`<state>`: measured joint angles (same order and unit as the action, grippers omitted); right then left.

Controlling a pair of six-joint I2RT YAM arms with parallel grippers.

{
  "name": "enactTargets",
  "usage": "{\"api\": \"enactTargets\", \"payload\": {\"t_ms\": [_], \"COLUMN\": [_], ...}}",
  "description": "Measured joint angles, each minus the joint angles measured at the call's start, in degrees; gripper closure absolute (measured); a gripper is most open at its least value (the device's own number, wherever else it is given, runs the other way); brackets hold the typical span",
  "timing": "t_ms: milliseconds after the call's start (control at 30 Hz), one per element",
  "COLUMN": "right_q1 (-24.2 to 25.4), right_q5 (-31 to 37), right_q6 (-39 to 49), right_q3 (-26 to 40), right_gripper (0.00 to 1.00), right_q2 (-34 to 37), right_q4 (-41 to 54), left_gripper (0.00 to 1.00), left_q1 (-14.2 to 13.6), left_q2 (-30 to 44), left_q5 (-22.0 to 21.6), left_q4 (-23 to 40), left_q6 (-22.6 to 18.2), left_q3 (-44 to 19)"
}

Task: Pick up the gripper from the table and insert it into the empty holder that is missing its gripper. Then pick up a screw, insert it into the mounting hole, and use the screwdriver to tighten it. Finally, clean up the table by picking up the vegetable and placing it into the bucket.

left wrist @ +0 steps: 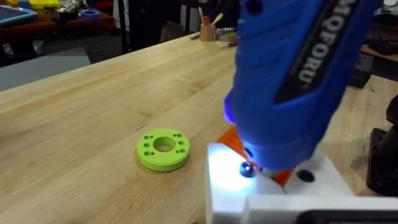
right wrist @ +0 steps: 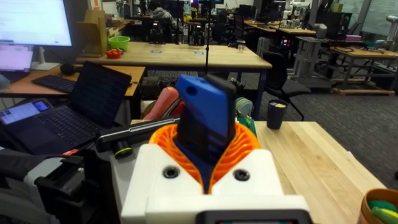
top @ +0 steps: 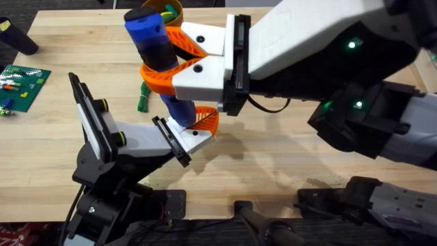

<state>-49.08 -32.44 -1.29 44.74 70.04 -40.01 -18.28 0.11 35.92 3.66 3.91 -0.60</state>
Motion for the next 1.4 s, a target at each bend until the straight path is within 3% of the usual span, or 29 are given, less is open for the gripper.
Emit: {"api": "enactTargets", "payload": {"t_ms": [367,933,1400], "right_q1": [0.02,1.33,4.92], "right_q5": [-0.27,-0.61,-0.85], "right_q6": [-0.06,-5.00,-8.38], "right_q3": [-0.04,-0.71,-0.72], "right_gripper": [0.965,0.965,0.965], "right_q2": [0.00,0.59,0.57], "right_q4": [-0.28,-11.44,-7.48], "left_gripper": [0.994,0.994,0.994], "left_q1": [0.00,0.00,0.00], "left_q2": [-0.01,-0.01,-0.01], "left_q5": [0.01,-0.13,-0.13], "left_q4": [-0.02,-0.02,-0.02], "left_q6": [0.03,0.01,0.02], "left_q3": [0.00,0.00,0.00]}}
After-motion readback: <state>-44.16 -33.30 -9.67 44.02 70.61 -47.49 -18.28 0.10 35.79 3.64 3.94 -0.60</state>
